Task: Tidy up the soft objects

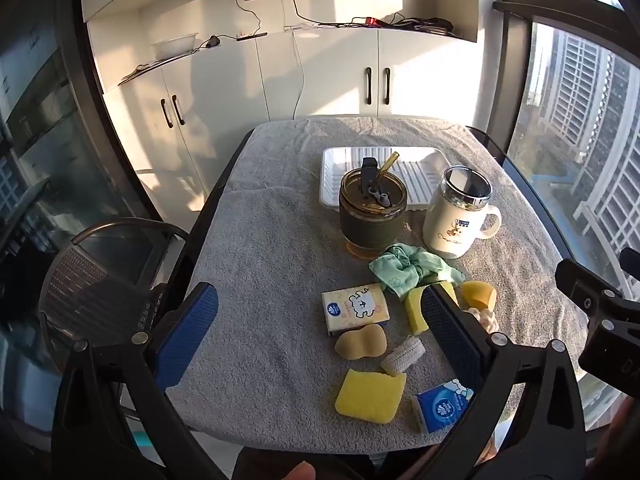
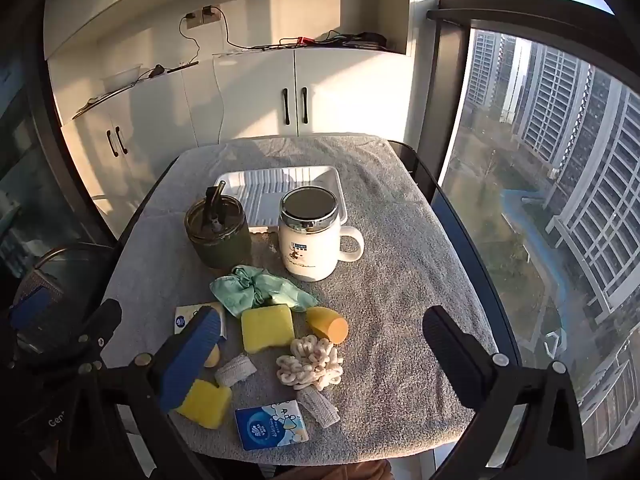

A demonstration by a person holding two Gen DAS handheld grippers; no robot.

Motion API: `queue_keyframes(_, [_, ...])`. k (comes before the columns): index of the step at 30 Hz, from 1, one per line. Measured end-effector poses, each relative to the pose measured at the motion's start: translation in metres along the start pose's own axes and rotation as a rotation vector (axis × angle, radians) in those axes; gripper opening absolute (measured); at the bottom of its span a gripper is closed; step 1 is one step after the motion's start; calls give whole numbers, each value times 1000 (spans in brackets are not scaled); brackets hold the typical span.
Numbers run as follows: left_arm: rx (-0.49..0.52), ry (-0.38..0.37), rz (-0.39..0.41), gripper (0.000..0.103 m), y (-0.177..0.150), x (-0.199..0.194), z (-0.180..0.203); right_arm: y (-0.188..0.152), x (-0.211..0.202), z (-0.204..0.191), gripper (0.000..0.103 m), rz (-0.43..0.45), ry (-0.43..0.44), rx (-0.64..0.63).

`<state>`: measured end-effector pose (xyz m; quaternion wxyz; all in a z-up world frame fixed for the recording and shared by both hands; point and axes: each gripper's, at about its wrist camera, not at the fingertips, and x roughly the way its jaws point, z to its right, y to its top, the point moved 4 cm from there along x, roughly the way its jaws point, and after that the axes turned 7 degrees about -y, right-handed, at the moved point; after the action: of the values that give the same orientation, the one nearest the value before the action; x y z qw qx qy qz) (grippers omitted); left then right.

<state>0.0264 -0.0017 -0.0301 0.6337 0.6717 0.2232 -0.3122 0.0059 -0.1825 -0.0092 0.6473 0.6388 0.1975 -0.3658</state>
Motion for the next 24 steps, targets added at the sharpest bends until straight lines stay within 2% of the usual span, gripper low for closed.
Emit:
queue_keyframes(5, [-38,-43,-23,103,-1,5,-6,-2,1,-1,103,-6,6,5])
queue_keyframes(10, [-35,-13,-13,103,2,5,-7,2,-1,2,103,1,8,6])
queue_keyframes(24, [-27,-25,-4,103,5,1,-4,1,-1,-2,103,1,-1,-6])
